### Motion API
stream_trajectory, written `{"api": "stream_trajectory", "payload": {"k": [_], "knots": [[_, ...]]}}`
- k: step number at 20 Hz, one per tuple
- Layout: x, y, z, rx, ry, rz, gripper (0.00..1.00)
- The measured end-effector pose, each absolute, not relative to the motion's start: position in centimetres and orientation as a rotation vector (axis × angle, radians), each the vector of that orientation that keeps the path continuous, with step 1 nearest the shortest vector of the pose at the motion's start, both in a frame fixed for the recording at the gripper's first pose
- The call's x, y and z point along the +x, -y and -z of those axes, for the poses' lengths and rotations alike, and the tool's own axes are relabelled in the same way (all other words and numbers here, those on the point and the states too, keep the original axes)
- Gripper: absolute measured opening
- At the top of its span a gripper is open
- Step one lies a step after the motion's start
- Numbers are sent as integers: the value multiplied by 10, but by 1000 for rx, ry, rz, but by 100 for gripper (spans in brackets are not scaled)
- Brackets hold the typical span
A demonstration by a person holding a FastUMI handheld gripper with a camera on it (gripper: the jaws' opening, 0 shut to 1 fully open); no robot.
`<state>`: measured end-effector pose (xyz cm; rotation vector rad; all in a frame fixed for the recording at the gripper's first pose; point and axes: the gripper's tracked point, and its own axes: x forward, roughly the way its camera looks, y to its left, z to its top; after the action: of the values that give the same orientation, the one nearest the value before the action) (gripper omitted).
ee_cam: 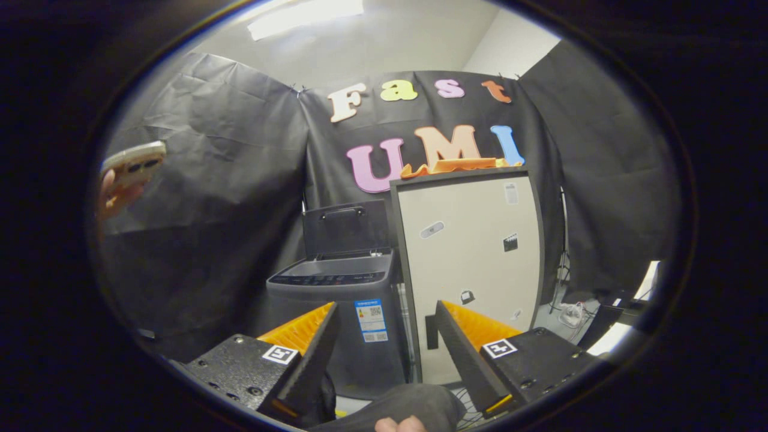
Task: Put the clothes into the washing machine and then close the washing machine lid.
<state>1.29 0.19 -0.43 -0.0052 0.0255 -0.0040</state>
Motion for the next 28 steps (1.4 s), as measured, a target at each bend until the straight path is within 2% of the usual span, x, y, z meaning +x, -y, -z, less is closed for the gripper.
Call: {"api": "stream_trajectory", "payload": {"k": [17, 28], "knots": [[96, 31, -38, 62, -37, 87, 96], [183, 37, -103, 9, -30, 90, 96]]}}
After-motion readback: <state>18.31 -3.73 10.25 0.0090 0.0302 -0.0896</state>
